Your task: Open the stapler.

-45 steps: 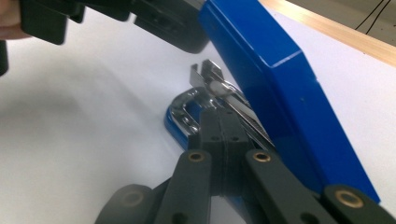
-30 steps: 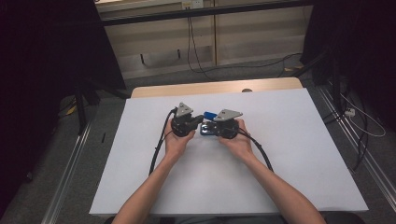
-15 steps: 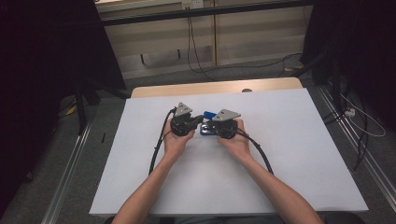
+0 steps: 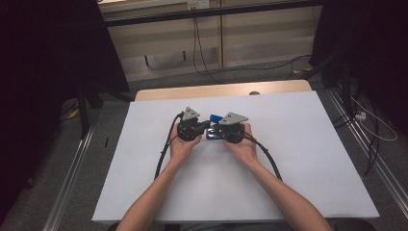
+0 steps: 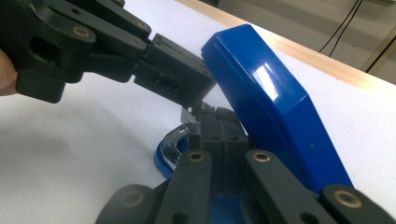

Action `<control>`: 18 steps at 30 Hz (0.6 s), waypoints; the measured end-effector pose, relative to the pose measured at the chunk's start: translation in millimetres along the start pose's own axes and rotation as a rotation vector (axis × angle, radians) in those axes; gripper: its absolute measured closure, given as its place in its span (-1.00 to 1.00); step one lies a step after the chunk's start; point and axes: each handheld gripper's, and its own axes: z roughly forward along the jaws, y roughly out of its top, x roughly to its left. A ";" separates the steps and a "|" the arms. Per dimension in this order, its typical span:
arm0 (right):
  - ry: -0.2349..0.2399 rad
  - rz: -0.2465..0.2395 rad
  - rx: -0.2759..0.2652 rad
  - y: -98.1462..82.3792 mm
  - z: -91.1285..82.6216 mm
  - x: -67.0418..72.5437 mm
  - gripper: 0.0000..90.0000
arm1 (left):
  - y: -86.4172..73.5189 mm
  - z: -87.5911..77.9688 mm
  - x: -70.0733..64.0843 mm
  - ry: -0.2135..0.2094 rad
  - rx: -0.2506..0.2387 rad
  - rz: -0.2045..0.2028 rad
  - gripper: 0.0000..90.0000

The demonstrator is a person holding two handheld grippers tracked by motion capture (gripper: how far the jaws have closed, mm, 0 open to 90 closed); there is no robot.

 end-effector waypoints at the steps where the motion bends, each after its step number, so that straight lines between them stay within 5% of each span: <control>1: -0.002 -0.003 -0.001 0.1 0.0 -0.1 1.00 | 0.0 0.4 -0.1 -0.003 0.003 0.009 1.00; 18: -0.012 0.006 -0.010 1.5 -1.8 0.1 1.00 | -3.5 5.0 -1.0 -0.008 0.016 0.041 1.00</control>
